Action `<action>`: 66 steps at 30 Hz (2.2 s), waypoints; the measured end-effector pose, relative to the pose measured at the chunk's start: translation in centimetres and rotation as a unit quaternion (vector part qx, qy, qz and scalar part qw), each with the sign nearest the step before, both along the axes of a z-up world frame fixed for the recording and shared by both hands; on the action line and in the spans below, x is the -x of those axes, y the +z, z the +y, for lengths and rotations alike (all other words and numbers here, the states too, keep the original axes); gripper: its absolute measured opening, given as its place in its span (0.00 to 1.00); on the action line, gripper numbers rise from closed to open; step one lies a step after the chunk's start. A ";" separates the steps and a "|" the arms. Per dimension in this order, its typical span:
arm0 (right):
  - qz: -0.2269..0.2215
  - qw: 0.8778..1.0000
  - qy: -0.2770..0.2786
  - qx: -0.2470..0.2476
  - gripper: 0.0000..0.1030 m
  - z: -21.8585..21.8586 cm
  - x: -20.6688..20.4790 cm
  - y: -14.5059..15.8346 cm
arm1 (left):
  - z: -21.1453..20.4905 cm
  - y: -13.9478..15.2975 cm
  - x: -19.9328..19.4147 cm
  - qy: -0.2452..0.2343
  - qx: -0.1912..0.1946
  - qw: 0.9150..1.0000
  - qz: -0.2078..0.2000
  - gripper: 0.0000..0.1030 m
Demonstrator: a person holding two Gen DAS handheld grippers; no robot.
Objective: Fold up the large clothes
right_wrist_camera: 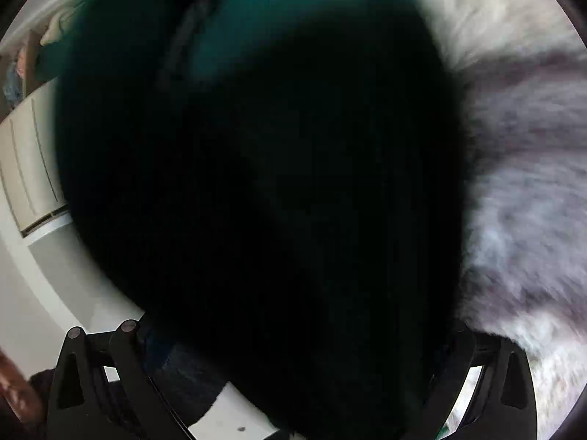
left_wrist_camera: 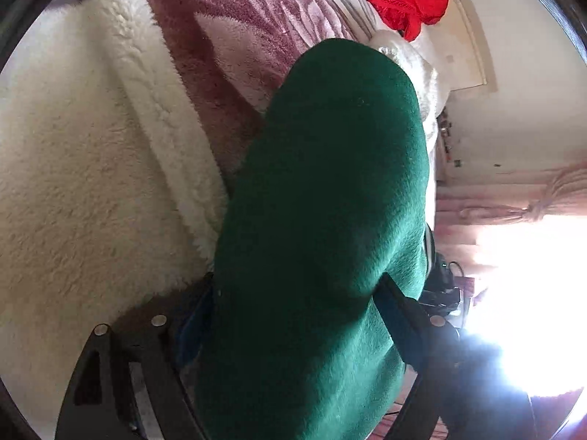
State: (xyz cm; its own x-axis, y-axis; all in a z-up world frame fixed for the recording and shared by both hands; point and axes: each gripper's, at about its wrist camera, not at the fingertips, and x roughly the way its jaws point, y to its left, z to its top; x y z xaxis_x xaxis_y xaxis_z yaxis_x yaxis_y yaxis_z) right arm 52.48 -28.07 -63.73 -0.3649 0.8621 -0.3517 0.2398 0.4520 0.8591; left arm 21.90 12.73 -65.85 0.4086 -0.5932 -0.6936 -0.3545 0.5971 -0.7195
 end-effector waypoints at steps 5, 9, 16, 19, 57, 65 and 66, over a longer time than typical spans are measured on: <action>-0.016 0.998 -0.055 0.023 0.48 0.0 0.1 1.6 | -0.5 2.6 0.0 -0.007 -0.032 0.998 -0.047 0.45; -0.038 0.997 -0.069 0.027 0.42 0.3 0.8 4.1 | -0.6 5.0 -0.7 -0.017 -0.035 0.998 -0.057 0.37; -0.082 0.991 -0.107 0.022 0.40 0.2 -1.2 10.9 | -1.1 10.2 -7.9 -0.050 -0.029 0.994 -0.090 0.36; -0.111 0.986 -0.124 0.026 0.40 -0.3 -4.2 14.6 | -1.4 11.6 -13.2 -0.068 -0.019 0.992 -0.105 0.36; -0.256 0.851 -0.108 0.447 0.98 5.4 -31.5 19.8 | -8.8 13.8 -47.6 -0.121 -0.311 0.931 -0.149 0.97; -0.304 0.750 -0.115 0.575 1.00 4.7 -23.2 26.7 | -13.2 17.8 -40.7 -0.126 -0.450 0.873 -0.140 0.98; -0.305 0.745 -0.120 0.581 1.00 2.0 -20.6 27.8 | -13.6 18.4 -40.2 -0.129 -0.453 0.871 -0.140 0.98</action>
